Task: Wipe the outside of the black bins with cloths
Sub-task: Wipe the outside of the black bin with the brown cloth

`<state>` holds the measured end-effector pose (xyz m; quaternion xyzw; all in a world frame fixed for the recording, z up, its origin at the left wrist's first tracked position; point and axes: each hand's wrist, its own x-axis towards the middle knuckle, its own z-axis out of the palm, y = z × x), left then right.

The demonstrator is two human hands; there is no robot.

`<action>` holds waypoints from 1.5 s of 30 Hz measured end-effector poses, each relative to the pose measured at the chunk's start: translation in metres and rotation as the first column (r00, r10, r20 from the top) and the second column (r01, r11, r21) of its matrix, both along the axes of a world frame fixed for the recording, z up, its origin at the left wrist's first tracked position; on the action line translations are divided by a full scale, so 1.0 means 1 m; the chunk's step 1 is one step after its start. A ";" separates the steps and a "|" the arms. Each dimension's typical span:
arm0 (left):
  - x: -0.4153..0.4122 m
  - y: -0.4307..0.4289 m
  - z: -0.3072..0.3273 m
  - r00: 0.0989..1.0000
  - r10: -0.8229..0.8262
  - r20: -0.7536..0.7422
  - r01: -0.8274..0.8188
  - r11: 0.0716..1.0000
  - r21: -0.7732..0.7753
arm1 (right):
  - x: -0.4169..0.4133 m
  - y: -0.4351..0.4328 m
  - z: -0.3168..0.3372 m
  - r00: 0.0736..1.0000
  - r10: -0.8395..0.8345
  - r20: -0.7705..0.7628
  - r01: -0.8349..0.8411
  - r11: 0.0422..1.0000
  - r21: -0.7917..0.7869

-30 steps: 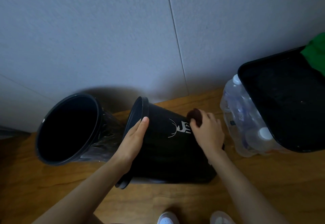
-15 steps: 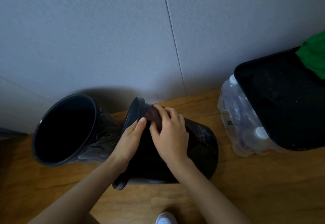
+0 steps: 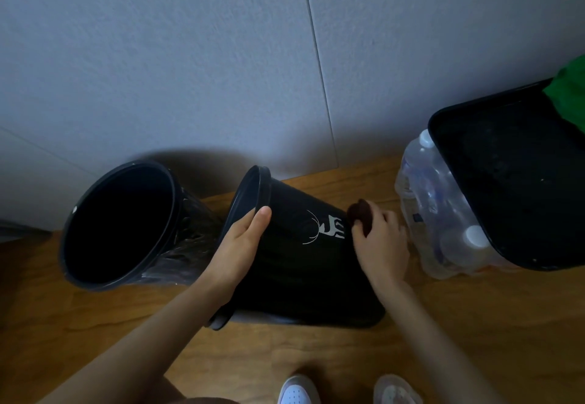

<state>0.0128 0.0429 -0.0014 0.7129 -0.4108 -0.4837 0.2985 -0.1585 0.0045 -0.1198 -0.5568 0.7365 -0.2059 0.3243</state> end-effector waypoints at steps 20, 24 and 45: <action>0.009 -0.003 -0.005 0.997 0.048 0.060 -0.047 0.999 -0.023 | -0.042 -0.016 -0.054 0.997 -0.072 -0.009 0.072 0.995 0.070; 0.010 -0.002 -0.004 0.994 0.005 0.112 -0.003 1.000 -0.021 | -0.049 0.014 -0.064 0.987 -0.147 0.058 0.145 0.989 0.039; 0.006 -0.005 -0.001 0.995 0.025 0.095 -0.025 1.000 0.002 | -0.012 0.001 0.050 0.377 -0.362 0.853 0.032 0.925 0.379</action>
